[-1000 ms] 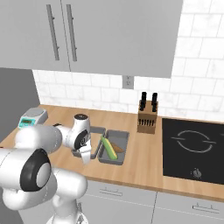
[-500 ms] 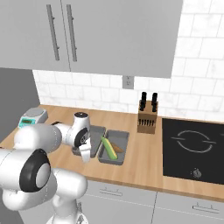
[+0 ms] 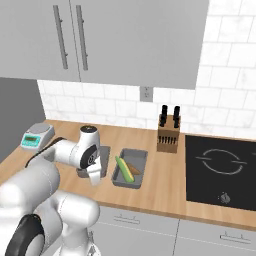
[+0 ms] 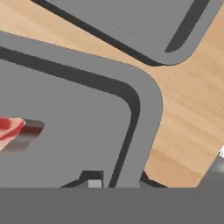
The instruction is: Take the meat container that has the steak and place it on the second highest rack of the freezer. Then take the vegetable container that has the sweet potato and corn and place it on the highest rack of the freezer.
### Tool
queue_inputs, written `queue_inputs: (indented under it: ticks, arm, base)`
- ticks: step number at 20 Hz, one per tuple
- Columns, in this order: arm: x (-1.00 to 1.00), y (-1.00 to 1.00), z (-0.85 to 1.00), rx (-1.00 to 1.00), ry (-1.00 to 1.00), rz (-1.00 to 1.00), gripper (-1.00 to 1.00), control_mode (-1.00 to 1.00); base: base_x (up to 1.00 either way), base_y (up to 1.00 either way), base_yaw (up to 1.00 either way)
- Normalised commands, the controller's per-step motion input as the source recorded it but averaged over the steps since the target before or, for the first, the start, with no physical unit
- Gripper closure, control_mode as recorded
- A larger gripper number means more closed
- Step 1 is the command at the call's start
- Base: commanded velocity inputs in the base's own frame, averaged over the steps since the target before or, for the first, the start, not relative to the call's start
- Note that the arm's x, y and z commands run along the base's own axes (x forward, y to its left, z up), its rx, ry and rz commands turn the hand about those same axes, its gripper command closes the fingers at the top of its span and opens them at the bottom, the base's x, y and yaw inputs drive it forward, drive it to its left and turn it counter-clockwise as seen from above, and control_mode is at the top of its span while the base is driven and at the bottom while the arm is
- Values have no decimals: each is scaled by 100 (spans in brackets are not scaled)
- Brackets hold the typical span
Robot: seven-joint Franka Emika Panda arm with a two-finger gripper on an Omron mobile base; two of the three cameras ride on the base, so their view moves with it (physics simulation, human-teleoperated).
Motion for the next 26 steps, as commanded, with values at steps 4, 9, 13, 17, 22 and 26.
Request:
queue_inputs:
  ticks: [4,9,13,17,22,26]
  arm:
    - [-10,0,42,0,-5,0,100,-100]
    - [-34,12,39,0,-9,0,100,-100]
    - [-17,15,62,1,-7,0,100,-100]
    - [-23,25,75,6,-1,0,100,-100]
    - [-39,30,78,17,0,-5,100,-100]
    - [-53,18,54,8,0,-7,100,-100]
  base:
    - [0,0,0]
    - [0,0,0]
    - [0,0,0]
    - [0,0,0]
    - [0,0,0]
    - [0,0,0]
